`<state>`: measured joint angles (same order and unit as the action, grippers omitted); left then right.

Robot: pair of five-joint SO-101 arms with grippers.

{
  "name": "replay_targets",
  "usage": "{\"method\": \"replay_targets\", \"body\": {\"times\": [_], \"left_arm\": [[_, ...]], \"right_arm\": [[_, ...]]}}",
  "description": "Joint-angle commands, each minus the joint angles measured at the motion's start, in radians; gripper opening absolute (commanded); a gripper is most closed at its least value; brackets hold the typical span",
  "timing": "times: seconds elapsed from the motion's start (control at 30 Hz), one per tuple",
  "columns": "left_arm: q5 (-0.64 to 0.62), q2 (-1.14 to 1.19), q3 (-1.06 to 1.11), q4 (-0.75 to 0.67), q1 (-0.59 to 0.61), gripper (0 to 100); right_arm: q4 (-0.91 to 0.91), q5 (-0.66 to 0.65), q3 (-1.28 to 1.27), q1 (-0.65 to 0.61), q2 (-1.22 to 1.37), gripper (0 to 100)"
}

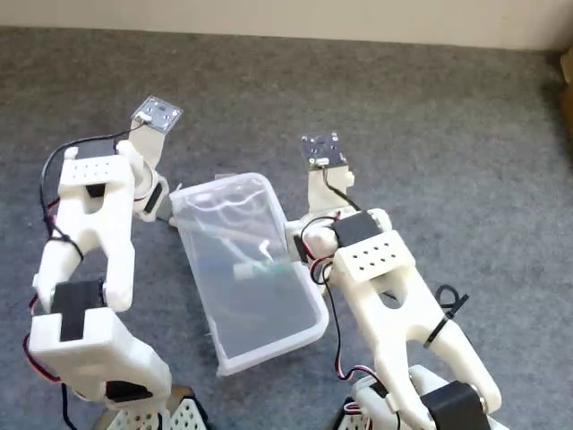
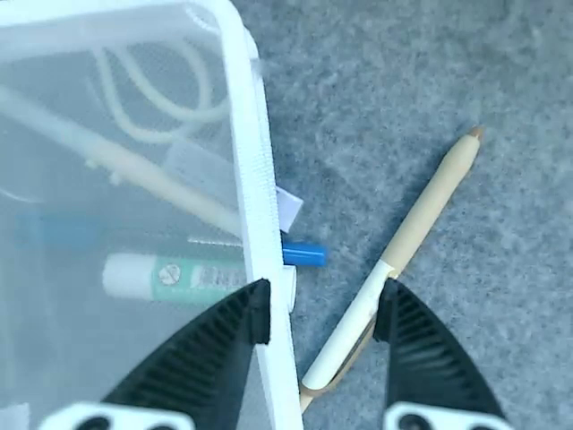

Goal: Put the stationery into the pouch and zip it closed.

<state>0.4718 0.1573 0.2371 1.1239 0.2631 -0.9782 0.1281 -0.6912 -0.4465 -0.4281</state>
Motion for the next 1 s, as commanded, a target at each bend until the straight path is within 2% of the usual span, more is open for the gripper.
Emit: {"method": "replay_targets", "body": {"times": [0.0,0.17,0.4,0.67,0.8,0.97], "left_arm": [[-0.054,-0.018,-0.07,0.002,-0.102,20],[-0.077,-0.053,-0.064,0.002,-0.2,20],[-0.189,-0.056,-0.064,0.002,-0.291,20],[-0.226,-0.058,-0.099,-0.012,-0.312,20],[-0.319,-0.047,-0.163,-0.032,-0.295,20],[-0.316,-0.047,-0.171,-0.1,-0.329,20]], "right_arm": [[0.021,0.012,0.004,0.028,-0.012,19.1],[0.05,0.012,0.004,0.071,-0.012,19.1],[0.054,0.012,0.002,0.094,-0.012,19.1],[0.054,0.012,0.004,0.13,-0.012,19.1],[0.054,0.012,0.004,0.133,-0.012,19.1],[0.054,0.014,0.004,0.133,-0.012,19.1]]}}
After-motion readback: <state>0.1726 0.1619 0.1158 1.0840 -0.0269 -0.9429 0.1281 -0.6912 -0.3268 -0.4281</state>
